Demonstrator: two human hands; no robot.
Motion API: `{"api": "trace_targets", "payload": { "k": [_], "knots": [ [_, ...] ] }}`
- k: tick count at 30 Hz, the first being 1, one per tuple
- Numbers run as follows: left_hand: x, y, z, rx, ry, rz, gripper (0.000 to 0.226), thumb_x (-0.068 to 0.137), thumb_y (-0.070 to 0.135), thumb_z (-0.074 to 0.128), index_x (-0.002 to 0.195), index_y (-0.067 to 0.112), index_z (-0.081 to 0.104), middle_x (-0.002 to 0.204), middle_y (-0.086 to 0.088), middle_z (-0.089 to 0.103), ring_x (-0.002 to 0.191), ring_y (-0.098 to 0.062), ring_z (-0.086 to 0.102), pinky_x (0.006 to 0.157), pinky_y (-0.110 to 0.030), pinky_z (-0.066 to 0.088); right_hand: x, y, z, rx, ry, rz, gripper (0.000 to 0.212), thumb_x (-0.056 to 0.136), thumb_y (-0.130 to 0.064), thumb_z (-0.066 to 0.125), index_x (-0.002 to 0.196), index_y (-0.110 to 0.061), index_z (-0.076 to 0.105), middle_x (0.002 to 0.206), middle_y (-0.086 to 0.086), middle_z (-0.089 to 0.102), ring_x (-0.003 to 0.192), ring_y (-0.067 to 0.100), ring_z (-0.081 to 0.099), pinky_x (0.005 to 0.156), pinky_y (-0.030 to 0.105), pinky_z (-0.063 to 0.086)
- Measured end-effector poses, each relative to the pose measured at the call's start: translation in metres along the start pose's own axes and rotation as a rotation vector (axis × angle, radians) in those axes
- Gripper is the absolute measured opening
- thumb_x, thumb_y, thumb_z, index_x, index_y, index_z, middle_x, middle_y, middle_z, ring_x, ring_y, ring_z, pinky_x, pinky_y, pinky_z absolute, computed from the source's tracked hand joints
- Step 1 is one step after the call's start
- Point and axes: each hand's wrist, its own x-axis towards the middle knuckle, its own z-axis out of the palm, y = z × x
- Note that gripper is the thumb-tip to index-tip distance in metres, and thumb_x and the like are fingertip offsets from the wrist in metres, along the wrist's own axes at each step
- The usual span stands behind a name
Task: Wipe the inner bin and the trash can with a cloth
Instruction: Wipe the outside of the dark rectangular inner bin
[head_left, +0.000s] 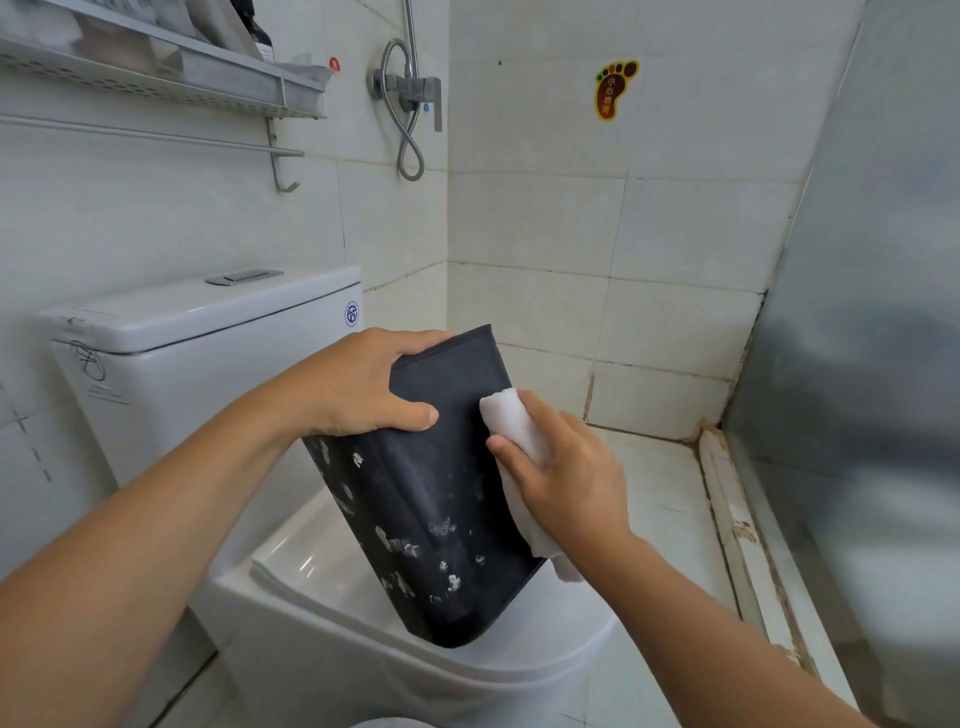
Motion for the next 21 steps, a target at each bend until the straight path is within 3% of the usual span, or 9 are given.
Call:
{"api": "trace_targets", "payload": {
  "k": [3, 6, 10, 13, 16, 21],
  "knots": [
    [0.000, 0.000, 0.001, 0.004, 0.007, 0.014, 0.078, 0.084, 0.019, 0.080, 0.097, 0.088, 0.047, 0.117, 0.032, 0.069, 0.106, 0.001, 0.070, 0.101, -0.037, 0.056, -0.006, -0.002, 0.013, -0.056, -0.010, -0.035, 0.060, 0.101, -0.065, 0.027, 0.158, -0.045, 0.027, 0.127, 0.000, 0.059, 0.104, 0.027, 0.062, 0.077, 0.036, 0.047],
    [0.002, 0.001, 0.003, 0.011, 0.006, 0.020, 0.075, 0.083, 0.019, 0.080, 0.097, 0.086, 0.048, 0.115, 0.032, 0.070, 0.104, 0.001, 0.070, 0.101, -0.037, 0.056, -0.008, -0.006, 0.026, -0.073, 0.026, -0.021, 0.059, 0.104, -0.058, 0.015, 0.159, -0.038, 0.019, 0.114, 0.010, 0.056, 0.092, 0.034, 0.060, 0.072, 0.040, 0.048],
    [0.004, 0.002, 0.003, 0.032, 0.002, 0.018, 0.077, 0.083, 0.020, 0.079, 0.098, 0.088, 0.046, 0.119, 0.033, 0.068, 0.105, 0.002, 0.069, 0.101, -0.037, 0.055, -0.003, -0.002, 0.030, -0.096, 0.125, -0.086, 0.059, 0.103, -0.061, 0.028, 0.152, -0.030, 0.033, 0.100, 0.009, 0.061, 0.074, 0.033, 0.062, 0.054, 0.034, 0.044],
    [0.004, 0.001, 0.003, 0.041, 0.003, 0.008, 0.076, 0.083, 0.022, 0.080, 0.097, 0.088, 0.045, 0.117, 0.035, 0.068, 0.105, 0.003, 0.069, 0.101, -0.037, 0.055, 0.001, 0.003, 0.027, -0.070, 0.132, -0.083, 0.059, 0.100, -0.065, 0.036, 0.146, -0.028, 0.042, 0.100, 0.003, 0.064, 0.074, 0.031, 0.064, 0.056, 0.033, 0.041],
    [0.004, 0.001, 0.003, 0.041, 0.004, 0.008, 0.077, 0.083, 0.022, 0.080, 0.097, 0.089, 0.044, 0.116, 0.035, 0.068, 0.104, 0.001, 0.069, 0.101, -0.038, 0.055, 0.003, 0.003, 0.024, -0.094, 0.144, -0.108, 0.053, 0.099, -0.065, 0.037, 0.135, -0.028, 0.048, 0.089, 0.000, 0.060, 0.062, 0.028, 0.059, 0.051, 0.030, 0.037],
    [0.003, 0.000, 0.004, 0.053, 0.020, 0.008, 0.079, 0.082, 0.023, 0.081, 0.095, 0.091, 0.042, 0.117, 0.039, 0.064, 0.106, 0.003, 0.068, 0.102, -0.038, 0.055, -0.009, 0.001, 0.029, -0.118, 0.155, -0.205, 0.050, 0.099, -0.057, 0.042, 0.136, -0.025, 0.051, 0.084, 0.002, 0.057, 0.054, 0.029, 0.054, 0.043, 0.032, 0.040]
  ]
}}
